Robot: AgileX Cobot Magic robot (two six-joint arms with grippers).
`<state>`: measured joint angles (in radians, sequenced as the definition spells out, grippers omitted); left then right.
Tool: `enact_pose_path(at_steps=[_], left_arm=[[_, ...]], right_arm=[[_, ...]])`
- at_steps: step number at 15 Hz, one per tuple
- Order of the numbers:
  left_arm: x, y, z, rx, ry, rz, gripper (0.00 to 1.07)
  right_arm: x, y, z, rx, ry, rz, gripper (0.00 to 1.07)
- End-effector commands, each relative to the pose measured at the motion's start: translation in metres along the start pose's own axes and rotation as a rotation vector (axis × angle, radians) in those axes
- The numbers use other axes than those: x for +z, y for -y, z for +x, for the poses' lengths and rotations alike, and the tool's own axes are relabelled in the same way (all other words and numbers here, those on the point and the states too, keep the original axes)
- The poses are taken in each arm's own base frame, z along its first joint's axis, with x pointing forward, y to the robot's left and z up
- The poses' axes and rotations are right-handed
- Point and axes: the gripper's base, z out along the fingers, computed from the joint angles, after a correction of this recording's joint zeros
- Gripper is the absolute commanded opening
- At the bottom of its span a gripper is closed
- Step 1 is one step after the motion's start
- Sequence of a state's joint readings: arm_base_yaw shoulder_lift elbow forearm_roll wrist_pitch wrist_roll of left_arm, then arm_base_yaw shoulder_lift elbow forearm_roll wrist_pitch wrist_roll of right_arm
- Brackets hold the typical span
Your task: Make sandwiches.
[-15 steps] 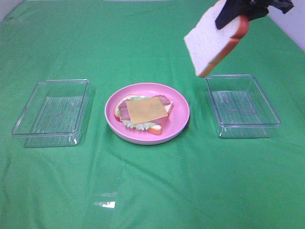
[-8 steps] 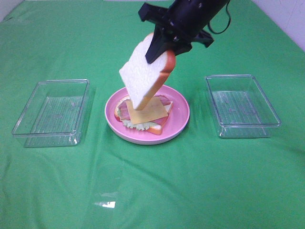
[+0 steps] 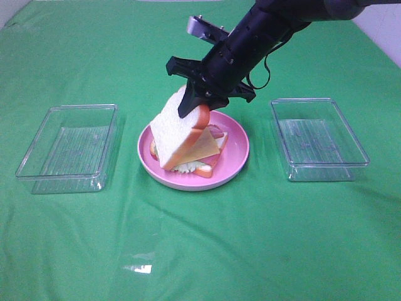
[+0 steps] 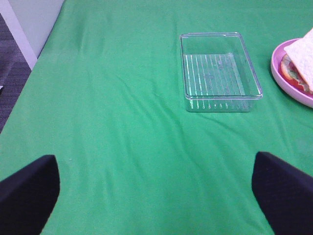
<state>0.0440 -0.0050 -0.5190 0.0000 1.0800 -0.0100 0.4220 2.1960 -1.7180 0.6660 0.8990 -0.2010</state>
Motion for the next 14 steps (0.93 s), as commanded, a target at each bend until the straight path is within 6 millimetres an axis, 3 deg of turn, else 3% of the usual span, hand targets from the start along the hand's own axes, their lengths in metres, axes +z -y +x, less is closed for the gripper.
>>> enact_pose_path(at_steps=[1, 2, 5, 6, 8, 10, 14], left_arm=[[-0.002, 0.000, 0.001, 0.001, 0.021, -0.001, 1.01], [-0.002, 0.000, 0.001, 0.001, 0.021, -0.001, 1.01], [-0.002, 0.000, 0.001, 0.001, 0.021, -0.001, 1.01], [-0.002, 0.000, 0.001, 0.001, 0.021, -0.001, 1.01], [-0.002, 0.000, 0.001, 0.001, 0.021, -0.001, 1.01], [-0.002, 0.000, 0.001, 0.001, 0.021, -0.001, 1.01], [-0.002, 0.000, 0.001, 0.001, 0.021, -0.001, 1.01]], right_arm=[[0.000, 0.005, -0.002, -0.024, 0.008, 0.040, 0.10], [0.000, 0.006, -0.001, -0.014, 0.004, 0.057, 0.20], [-0.006, 0.008, 0.000, -0.048, -0.011, 0.109, 0.89], [-0.014, 0.005, 0.000, -0.094, -0.008, 0.138, 0.97], [-0.033, -0.001, -0.001, -0.149, -0.004, 0.194, 0.97], [-0.083, -0.018, -0.003, -0.199, -0.019, 0.337, 0.97], [-0.149, -0.040, 0.014, -0.207, -0.042, 0.483, 0.97]])
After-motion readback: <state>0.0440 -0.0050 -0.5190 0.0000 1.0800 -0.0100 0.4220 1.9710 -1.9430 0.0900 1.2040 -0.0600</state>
